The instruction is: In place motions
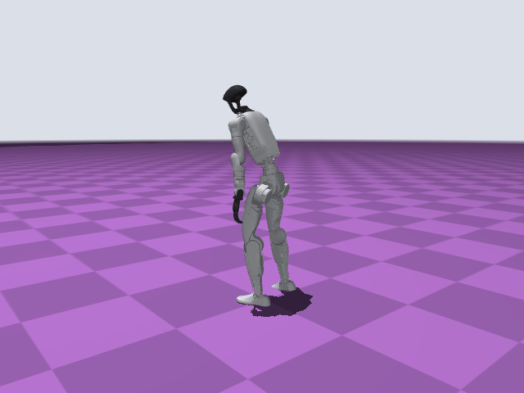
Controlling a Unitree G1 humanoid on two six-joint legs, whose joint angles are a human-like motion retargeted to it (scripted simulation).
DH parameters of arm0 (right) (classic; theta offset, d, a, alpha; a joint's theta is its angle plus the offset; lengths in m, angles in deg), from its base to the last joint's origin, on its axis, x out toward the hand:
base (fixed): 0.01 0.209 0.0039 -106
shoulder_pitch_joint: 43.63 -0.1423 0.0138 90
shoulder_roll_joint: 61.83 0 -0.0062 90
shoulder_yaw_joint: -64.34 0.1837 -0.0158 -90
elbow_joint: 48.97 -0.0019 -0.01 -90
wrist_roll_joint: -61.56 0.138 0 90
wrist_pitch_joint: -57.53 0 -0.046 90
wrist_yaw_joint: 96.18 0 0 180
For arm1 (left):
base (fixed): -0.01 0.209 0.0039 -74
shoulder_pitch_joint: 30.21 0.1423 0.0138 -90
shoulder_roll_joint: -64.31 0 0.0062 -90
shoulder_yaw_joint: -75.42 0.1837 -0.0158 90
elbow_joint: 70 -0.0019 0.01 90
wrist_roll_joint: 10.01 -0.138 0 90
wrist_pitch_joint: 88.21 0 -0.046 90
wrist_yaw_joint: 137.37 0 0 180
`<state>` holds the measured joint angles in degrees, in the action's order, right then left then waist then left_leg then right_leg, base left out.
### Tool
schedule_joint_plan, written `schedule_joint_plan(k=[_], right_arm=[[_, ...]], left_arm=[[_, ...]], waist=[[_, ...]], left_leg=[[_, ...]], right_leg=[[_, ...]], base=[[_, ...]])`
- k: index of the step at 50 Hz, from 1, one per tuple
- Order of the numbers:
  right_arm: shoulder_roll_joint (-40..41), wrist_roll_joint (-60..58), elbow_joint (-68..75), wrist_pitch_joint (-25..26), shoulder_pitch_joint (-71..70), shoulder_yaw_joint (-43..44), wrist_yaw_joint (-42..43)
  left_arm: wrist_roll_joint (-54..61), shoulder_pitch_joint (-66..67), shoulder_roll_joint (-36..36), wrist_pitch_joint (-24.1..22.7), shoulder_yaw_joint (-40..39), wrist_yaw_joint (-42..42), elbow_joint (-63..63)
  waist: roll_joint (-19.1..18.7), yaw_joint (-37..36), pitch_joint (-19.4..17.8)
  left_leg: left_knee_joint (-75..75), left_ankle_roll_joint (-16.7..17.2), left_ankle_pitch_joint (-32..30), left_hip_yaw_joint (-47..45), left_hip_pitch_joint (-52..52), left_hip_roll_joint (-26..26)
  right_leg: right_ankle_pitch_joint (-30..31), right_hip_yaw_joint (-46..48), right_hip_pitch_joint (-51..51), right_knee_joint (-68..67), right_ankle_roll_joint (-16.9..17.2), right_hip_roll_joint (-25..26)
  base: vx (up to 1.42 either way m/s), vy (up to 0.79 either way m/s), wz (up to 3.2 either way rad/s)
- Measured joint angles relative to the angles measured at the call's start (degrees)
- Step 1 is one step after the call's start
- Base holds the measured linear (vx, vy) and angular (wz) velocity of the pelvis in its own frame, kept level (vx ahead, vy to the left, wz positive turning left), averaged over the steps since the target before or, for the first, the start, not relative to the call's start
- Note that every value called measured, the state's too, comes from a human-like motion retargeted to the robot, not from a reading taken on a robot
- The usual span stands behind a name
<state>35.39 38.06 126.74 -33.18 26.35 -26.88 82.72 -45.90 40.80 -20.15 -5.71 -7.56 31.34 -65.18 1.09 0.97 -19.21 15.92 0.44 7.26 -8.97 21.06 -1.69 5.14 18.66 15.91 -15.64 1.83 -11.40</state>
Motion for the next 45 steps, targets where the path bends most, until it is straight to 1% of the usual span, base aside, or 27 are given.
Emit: schedule_joint_plan(k=[2, 5, 8, 10, 13, 17, 20, 22, 24, 27, 30, 35, 38, 41, 43, 45], right_arm=[[-1.2, -1.0, -0.7, -0.8, -2.8, -0.1, 1.8], [-2.6, -3.5, -1.9, -0.3, -8.7, -0.1, 3.8], [-4.5, -4.6, -3.8, -0.8, -14.0, 0.5, 3.8], [-6.0, -4.0, -5.4, -1.2, -16.6, 1.1, 3.7], [-8.8, -2.1, -7.5, -1.2, -20.4, 2.1, 4.2], [-12.1, -0.3, -9.8, -1.1, -26.9, 1.7, 5.1], [-14.4, 0.9, -11.3, -1.7, -32.0, 0.3, 6.4], [-15.9, 1.8, -12.3, -2.2, -35.1, -1.1, 8.6], [-16.8, 2.9, -13.0, -2.6, -37.4, -3.0, 12.8], [-16.6, 3.3, -13.9, -2.6, -38.0, -5.8, 19.7], [-15.8, 3.0, -13.6, -2.9, -36.6, -9.0, 23.0], [-14.7, 2.1, -11.9, -3.2, -31.2, -14.3, 26.1], [-15.3, 1.4, -10.6, -2.7, -28.5, -15.8, 27.6], [-14.9, 1.9, -9.0, -2.3, -27.9, -14.9, 28.7], [-14.6, 2.3, -8.2, -2.2, -28.9, -13.6, 28.2], [-14.7, 2.7, -8.2, -2.1, -30.7, -12.2, 27.4]], left_arm=[[-0.8, -3.0, -0.7, -0.6, 0.7, -0.7, 0.7], [-1.1, -7.8, -3.0, -2.1, 0.5, -1.0, 2.5], [-2.2, -12.7, -5.9, -3.8, 0.5, -1.5, 4.7], [-3.5, -16.5, -7.5, -4.1, 0.7, -1.7, 5.6], [-4.9, -22.6, -8.8, -4.6, 1.4, -1.3, 6.3], [-2.7, -30.4, -10.7, -5.6, 1.9, -1.0, 7.5], [-1.2, -35.6, -11.6, -7.1, 1.6, -0.7, 8.4], [-1.2, -38.8, -13.1, -8.4, 2.3, -0.4, 9.3], [-1.6, -40.9, -14.5, -9.3, 3.1, -0.7, 10.1], [-1.9, -40.5, -15.9, -10.6, 3.7, -2.4, 10.6], [-1.9, -37.4, -16.7, -11.8, 4.0, -4.8, 10.4], [0.1, -29.7, -15.9, -12.9, 4.8, -7.4, 9.2], [0.9, -25.8, -15.4, -13.9, 5.4, -7.2, 9.3], [0.4, -24.7, -15.1, -13.9, 5.0, -7.0, 8.9], [-0.6, -25.7, -15.2, -13.6, 4.5, -7.4, 8.7], [-1.8, -27.7, -15.8, -13.0, 3.7, -7.9, 8.8]], waist=[[-0.3, -1.5, -1.0], [0.3, -2.8, -1.8], [-0.4, -2.5, -2.3], [-0.6, -2.9, -3.1], [-0.5, -4.4, -3.8], [0.2, -5.6, -5.8], [0.5, -6.3, -6.9], [1.3, -6.4, -8.0], [2.2, -6.4, -8.9], [4.2, -6.8, -10.5], [5.8, -8.1, -10.6], [6.8, -7.6, -10.6], [6.4, -7.1, -10.6], [6.0, -7.2, -10.6], [6.3, -7.5, -10.6], [6.7, -7.9, -10.6]], left_leg=[[3.3, -0.1, 0.4, -1.0, 4.5, -1.2], [11.7, -0.7, 3.4, -3.8, 14.3, -3.6], [20.9, -2.4, 5.7, -6.0, 24.4, -6.5], [27.7, -3.5, 7.2, -6.0, 30.5, -7.5], [38.0, -6.4, 9.9, -7.5, 39.1, -8.9], [52.1, -9.5, 12.3, -8.0, 50.1, -10.9], [61.4, -12.0, 13.6, -8.3, 57.8, -12.5], [66.7, -13.7, 14.3, -9.2, 62.1, -13.2], [72.3, -15.1, 15.0, -9.9, 65.8, -14.2], [81.1, -15.4, 17.0, -10.8, 67.6, -16.9], [90.2, -15.4, 19.0, -11.0, 68.2, -20.5], [102.9, -15.4, 21.3, -10.0, 67.4, -22.2], [108.0, -15.4, 22.3, -9.0, 67.2, -22.0], [108.7, -15.4, 22.4, -8.4, 67.1, -21.9], [106.3, -15.4, 21.8, -8.8, 67.0, -21.9], [101.8, -15.4, 20.7, -9.6, 67.0, -21.7]], right_leg=[[0.7, -0.3, 4.5, -2.9, 0.6, -0.2], [3.1, -0.7, 13.2, -7.9, 1.0, 0.0], [7.0, -0.4, 22.2, -15.1, -0.1, 0.6], [9.4, -2.1, 28.3, -21.6, -1.7, 0.9], [12.3, -3.5, 37.6, -32.3, -4.8, 0.7], [16.3, -5.1, 49.4, -46.1, -7.7, 1.4], [18.3, -4.8, 58.1, -55.7, -10.9, 1.3], [19.0, -5.0, 63.5, -61.8, -12.5, 0.4], [19.5, -5.6, 68.1, -67.4, -13.0, -0.2], [19.1, -7.1, 71.9, -75.8, -13.3, -0.2], [18.6, -9.3, 74.0, -83.7, -12.6, 2.2], [17.9, -14.4, 74.0, -95.2, -10.4, 6.6], [17.0, -17.0, 74.0, -100.2, -10.5, 8.5], [17.0, -17.6, 74.0, -101.0, -11.3, 9.2], [17.6, -17.2, 74.0, -98.7, -12.2, 9.1], [18.1, -16.2, 74.0, -94.6, -13.8, 8.0]], base=[[-0.36, -0.08, -0.32], [-0.33, -0.05, -0.7], [-0.28, -0.06, -0.32], [-0.18, -0.07, -0.14], [-0.16, -0.05, -0.14], [-0.15, -0.01, -0.26], [-0.14, 0.04, -0.36], [-0.12, 0.06, -0.2], [-0.08, 0.05, -0.19], [0.0, 0.01, -0.49], [0.1, 0.03, -0.72], [0.11, 0.08, -0.23], [0.02, 0.08, 0.07], [0.0, 0.0, 0.0], [0.03, -0.08, -0.13], [0.02, -0.11, -0.08]])
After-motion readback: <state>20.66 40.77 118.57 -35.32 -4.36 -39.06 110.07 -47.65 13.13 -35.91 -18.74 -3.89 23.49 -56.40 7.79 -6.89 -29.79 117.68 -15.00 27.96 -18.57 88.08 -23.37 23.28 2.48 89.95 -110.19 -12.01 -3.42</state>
